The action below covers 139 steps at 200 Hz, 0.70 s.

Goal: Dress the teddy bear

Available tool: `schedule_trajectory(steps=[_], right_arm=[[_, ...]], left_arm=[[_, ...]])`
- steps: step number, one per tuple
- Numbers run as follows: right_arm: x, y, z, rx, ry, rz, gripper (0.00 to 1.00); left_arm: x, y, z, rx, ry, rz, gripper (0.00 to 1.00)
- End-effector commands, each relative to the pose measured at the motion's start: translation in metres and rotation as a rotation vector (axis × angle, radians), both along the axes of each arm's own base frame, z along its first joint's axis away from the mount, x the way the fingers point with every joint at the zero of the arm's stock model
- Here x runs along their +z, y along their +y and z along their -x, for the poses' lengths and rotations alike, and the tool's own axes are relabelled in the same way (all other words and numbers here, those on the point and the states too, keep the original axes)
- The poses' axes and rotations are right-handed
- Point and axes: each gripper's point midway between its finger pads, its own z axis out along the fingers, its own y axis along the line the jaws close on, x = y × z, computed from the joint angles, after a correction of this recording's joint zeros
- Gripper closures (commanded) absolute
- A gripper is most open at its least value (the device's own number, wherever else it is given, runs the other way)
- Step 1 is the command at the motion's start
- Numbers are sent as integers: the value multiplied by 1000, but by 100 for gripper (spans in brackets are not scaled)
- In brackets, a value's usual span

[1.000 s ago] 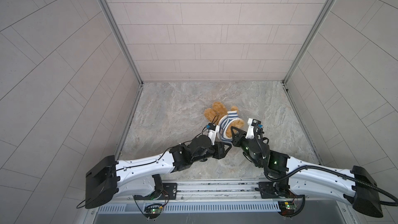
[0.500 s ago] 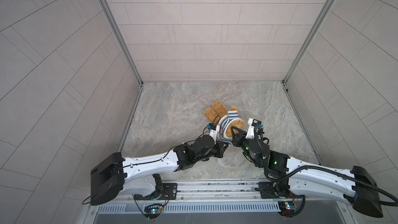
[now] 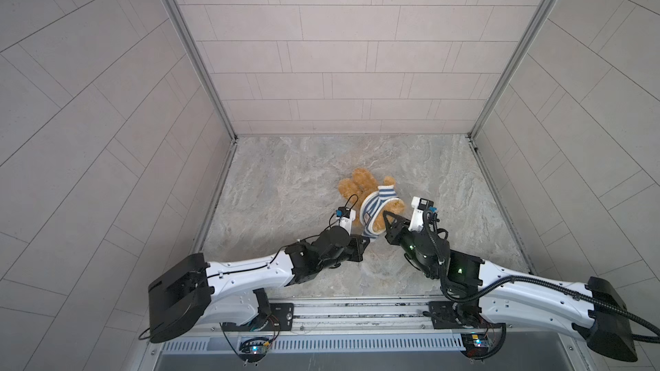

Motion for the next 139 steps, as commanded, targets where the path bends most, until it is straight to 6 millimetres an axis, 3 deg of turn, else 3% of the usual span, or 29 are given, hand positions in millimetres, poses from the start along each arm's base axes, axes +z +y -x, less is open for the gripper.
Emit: schedule_trajectory(steps=[1, 52, 108, 139], right_arm=[[39, -4, 2, -7, -57, -122, 100], [57, -1, 10, 62, -105, -139, 100], [55, 0, 16, 121, -75, -118, 100], [59, 2, 17, 158, -68, -110, 100]], left_arm=[[-23, 28, -11, 50, -19, -126, 100], [-25, 50, -27, 97, -54, -203, 100], [-27, 70, -36, 149, -81, -261, 100], [-31, 72, -38, 151, -80, -268, 100]])
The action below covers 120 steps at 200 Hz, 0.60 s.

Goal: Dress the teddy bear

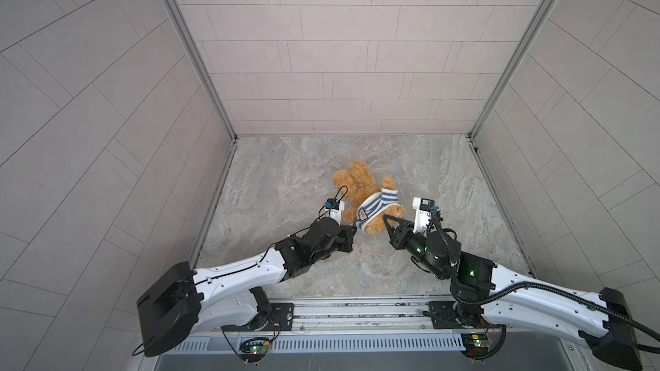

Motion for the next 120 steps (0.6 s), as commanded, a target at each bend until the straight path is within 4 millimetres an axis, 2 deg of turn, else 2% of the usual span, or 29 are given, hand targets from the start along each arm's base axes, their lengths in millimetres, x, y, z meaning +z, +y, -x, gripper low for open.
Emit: schedule_trajectory(steps=[1, 26, 48, 77, 100, 120], right_arm=[[49, -3, 0, 12, -65, -102, 100], [50, -5, -2, 30, -64, -60, 100], [39, -2, -5, 59, -52, 14, 100], [14, 7, -11, 123, -43, 150, 100], [6, 18, -15, 198, -70, 226, 100], [3, 25, -12, 274, -129, 323, 100]], left_arm=[[-35, 34, -7, 90, 24, -153, 100], [-33, 33, -5, 74, 20, -152, 100], [-25, 24, 2, 11, 10, -106, 100], [1, 7, 22, -130, -21, 22, 76], [16, 1, 39, -238, -24, 40, 67], [31, 5, 48, -277, -35, 53, 58]])
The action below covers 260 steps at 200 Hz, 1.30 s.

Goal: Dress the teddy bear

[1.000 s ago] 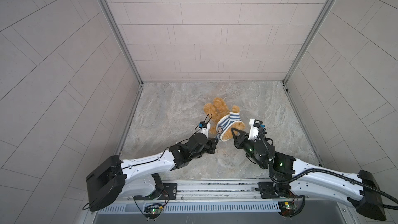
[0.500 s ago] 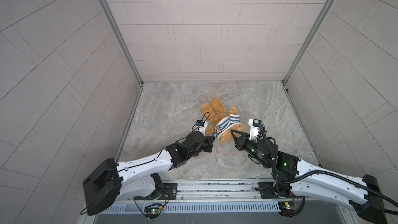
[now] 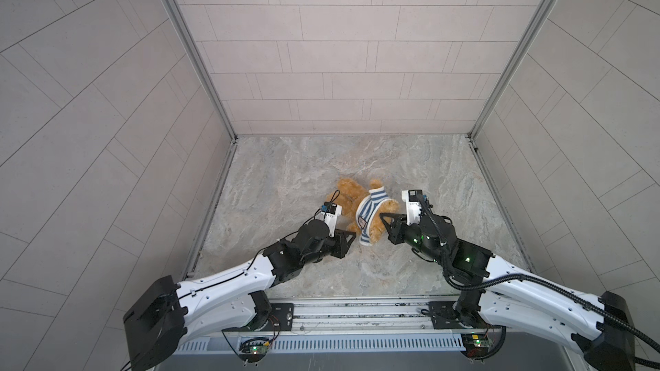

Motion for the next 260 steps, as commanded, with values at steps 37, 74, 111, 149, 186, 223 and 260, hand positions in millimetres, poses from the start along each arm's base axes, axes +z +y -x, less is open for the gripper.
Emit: schedule_trajectory(steps=[37, 74, 111, 149, 186, 223, 260], right_arm=[[34, 27, 17, 310, -251, 195, 100], [26, 28, 31, 437, -297, 303, 100], [25, 24, 32, 439, -326, 338, 100], [30, 24, 33, 447, -364, 335, 100], [20, 23, 33, 467, -350, 390, 100], [20, 23, 33, 471, -355, 403, 100], [17, 24, 34, 481, -350, 415, 100]], left_arm=[[54, 13, 4, -67, -5, 68, 48], [85, 17, -25, -39, -1, 128, 43], [97, 3, -30, -88, 8, 153, 46], [77, 4, -30, -69, 48, 132, 45], [90, -1, -28, -90, 28, 163, 43], [100, -5, -28, -104, 18, 178, 42], [97, -17, -28, -127, 18, 140, 53]])
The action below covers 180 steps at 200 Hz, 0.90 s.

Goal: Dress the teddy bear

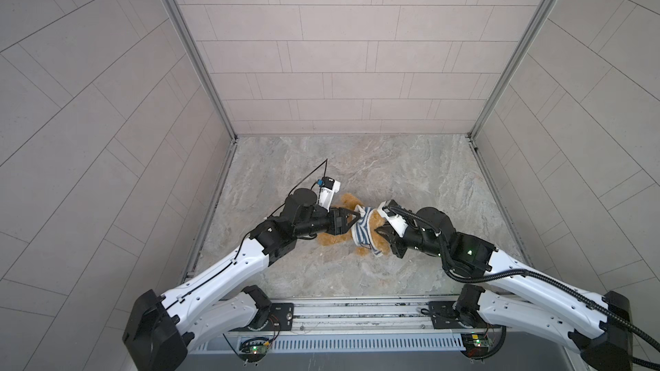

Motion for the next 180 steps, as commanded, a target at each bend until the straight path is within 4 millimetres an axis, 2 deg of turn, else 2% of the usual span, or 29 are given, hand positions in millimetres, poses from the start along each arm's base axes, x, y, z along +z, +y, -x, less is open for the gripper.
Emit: schedule_trajectory(steps=[1, 48, 67, 92, 140, 180], right_arm=[[19, 5, -1, 24, -60, -23, 100], [21, 1, -2, 16, -71, 8, 100], [22, 1, -1, 16, -75, 2, 100], [19, 1, 2, 24, -80, 8, 100], [30, 4, 16, 77, -139, -23, 100], [28, 4, 24, 116, -161, 27, 100]], left_arm=[[15, -11, -1, -29, -43, 12, 53], [16, -21, -1, -50, -34, 8, 81], [14, -20, -1, -44, -29, 2, 89], [8, -11, -11, 7, -12, -16, 100], [-14, 18, -38, 118, 11, -92, 100], [-34, 33, -50, 183, 53, -121, 100]])
